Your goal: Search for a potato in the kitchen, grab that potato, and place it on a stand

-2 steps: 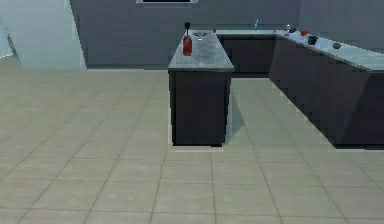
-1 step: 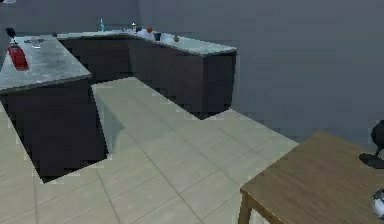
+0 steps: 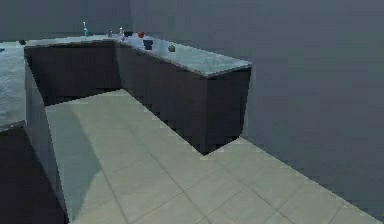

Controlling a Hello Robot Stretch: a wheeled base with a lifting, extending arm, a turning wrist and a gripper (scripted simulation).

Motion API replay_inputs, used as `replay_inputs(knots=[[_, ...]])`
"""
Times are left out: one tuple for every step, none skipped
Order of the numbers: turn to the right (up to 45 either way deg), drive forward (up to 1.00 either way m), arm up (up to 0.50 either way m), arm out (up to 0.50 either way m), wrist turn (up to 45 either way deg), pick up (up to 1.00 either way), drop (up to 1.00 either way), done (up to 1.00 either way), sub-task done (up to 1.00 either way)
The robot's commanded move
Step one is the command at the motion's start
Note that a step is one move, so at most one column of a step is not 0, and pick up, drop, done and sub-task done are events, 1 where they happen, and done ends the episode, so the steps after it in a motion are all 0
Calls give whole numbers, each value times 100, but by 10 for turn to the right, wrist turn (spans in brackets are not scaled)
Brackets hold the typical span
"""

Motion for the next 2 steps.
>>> replay_inputs(knots=[[420,0,0,0,0,0,0,0,0],[0,40,0,0,0,0,0,0,0]])
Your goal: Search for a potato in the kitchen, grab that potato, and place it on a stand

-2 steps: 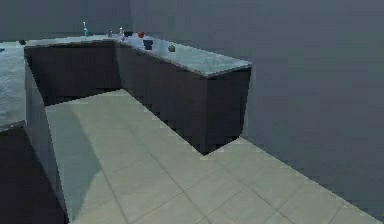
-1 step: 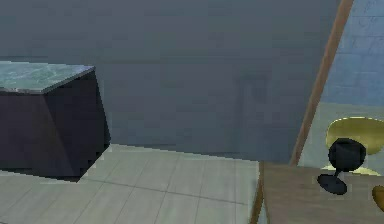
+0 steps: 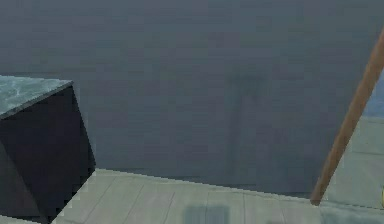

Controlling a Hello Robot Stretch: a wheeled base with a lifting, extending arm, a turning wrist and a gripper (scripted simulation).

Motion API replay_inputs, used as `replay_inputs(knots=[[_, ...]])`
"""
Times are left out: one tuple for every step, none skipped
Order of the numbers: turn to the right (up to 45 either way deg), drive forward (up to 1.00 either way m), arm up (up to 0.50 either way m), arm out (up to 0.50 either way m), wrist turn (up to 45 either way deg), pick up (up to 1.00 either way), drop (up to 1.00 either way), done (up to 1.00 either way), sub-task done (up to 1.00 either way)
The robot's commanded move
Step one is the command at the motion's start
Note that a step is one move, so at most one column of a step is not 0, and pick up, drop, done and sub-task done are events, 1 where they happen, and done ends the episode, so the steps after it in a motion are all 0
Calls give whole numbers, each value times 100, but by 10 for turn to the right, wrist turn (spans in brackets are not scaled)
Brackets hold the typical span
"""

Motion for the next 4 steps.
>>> replay_inputs(knots=[[-120,0,0,0,0,0,0,0,0],[0,0,50,0,0,0,0,0,0],[0,0,36,0,0,0,0,0,0],[0,0,0,38,0,0,0,0,0]])
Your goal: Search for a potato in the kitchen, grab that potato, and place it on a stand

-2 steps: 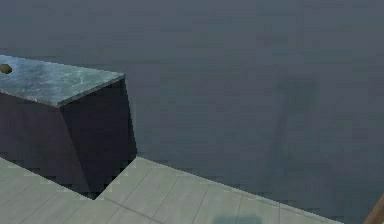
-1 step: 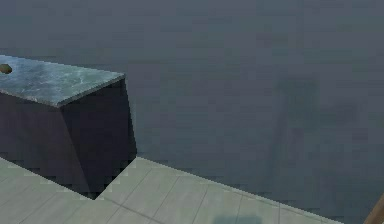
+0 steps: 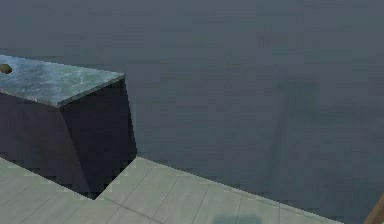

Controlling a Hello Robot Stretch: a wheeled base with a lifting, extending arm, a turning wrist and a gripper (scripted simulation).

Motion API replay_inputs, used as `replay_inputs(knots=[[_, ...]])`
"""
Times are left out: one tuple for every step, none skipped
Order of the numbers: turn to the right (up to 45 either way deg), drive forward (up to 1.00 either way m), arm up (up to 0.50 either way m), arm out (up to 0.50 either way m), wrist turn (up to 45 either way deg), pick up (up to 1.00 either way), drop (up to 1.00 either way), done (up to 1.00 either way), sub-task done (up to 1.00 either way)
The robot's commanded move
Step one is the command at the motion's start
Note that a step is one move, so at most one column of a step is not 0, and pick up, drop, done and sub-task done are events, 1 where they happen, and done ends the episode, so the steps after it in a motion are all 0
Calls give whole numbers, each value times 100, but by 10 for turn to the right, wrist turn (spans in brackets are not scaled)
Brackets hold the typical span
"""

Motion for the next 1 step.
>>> replay_inputs(knots=[[0,0,0,0,450,0,0,0,0]])
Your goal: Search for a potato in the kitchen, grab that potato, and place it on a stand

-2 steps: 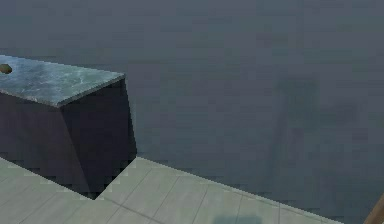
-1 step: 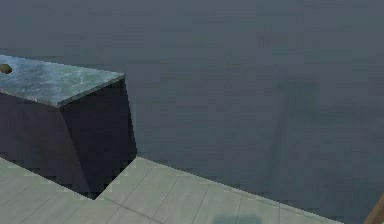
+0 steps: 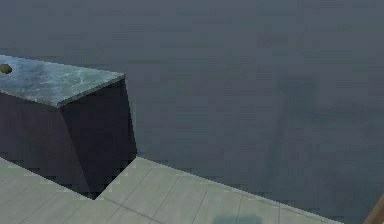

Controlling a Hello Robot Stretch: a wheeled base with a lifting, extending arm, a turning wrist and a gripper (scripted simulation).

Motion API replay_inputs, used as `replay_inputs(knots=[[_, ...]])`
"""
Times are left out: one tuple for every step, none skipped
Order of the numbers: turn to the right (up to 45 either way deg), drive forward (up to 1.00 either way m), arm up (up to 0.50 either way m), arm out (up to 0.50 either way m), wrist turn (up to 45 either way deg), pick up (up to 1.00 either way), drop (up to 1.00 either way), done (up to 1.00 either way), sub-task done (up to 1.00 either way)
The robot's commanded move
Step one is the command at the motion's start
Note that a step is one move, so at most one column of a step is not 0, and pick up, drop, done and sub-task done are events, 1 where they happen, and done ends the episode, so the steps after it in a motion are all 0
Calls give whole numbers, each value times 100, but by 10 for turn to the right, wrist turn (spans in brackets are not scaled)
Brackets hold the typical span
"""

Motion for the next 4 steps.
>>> replay_inputs(knots=[[0,0,0,0,450,0,0,0,0],[0,0,0,0,450,0,0,0,0],[0,0,0,0,450,0,0,0,0],[0,0,0,0,30,0,0,0,0]])
